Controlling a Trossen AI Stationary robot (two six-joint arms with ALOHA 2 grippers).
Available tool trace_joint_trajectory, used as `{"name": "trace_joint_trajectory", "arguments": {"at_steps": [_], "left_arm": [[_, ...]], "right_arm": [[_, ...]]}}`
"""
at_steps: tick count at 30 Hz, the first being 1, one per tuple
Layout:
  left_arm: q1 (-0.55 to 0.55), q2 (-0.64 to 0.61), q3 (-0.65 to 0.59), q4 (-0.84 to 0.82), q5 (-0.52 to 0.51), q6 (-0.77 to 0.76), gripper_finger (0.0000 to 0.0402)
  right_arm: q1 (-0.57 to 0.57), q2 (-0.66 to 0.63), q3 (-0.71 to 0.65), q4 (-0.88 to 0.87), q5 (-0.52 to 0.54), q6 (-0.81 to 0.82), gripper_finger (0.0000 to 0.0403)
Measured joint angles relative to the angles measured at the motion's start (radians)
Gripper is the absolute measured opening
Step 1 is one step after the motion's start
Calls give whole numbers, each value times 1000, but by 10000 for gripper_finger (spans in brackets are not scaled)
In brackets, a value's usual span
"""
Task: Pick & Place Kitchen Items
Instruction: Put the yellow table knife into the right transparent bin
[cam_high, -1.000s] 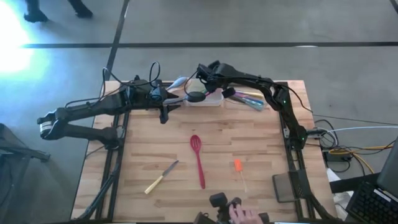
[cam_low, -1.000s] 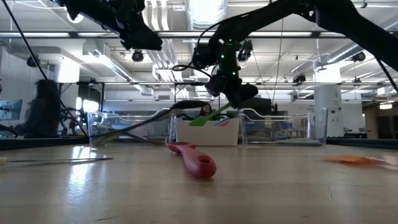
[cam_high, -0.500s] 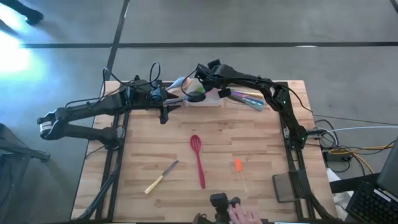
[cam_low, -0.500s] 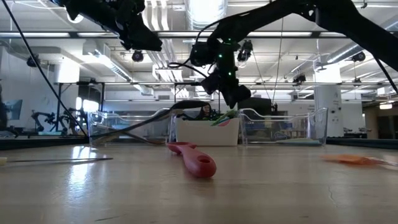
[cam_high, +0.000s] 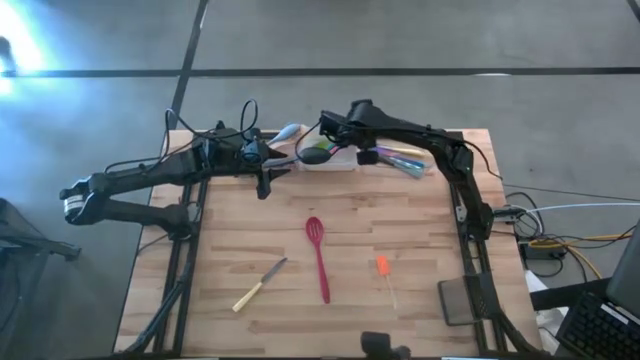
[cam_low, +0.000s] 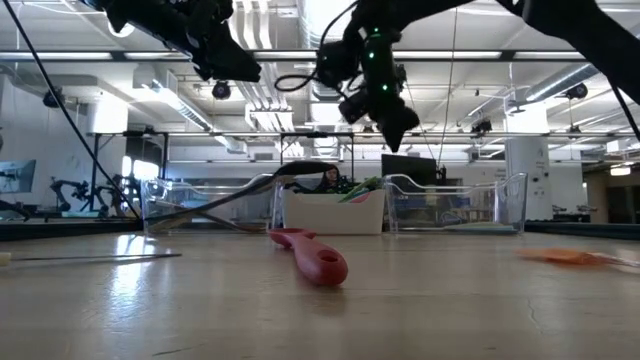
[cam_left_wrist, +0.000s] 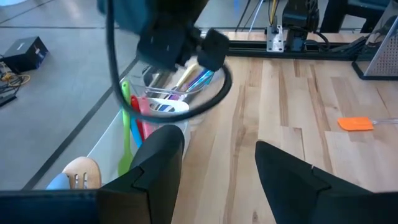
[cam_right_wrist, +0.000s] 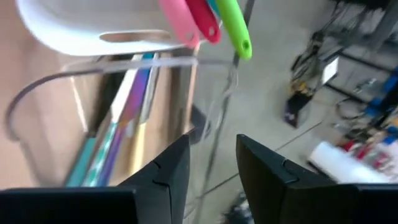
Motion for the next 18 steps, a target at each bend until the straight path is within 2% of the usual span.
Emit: {"name": "trace_joint_trajectory", "arguments": {"at_steps": [4, 12, 18], "left_arm": [[0, 0, 0, 0, 0, -7, 209], [0, 0, 0, -1, 0, -9, 209], [0, 0, 0, 0, 0, -9, 209]], "right_arm": [[13, -48, 0, -62, -68, 119, 109], [44, -175, -4, -109, -313, 273, 82], [97, -272, -14, -112, -349, 356, 58]]}}
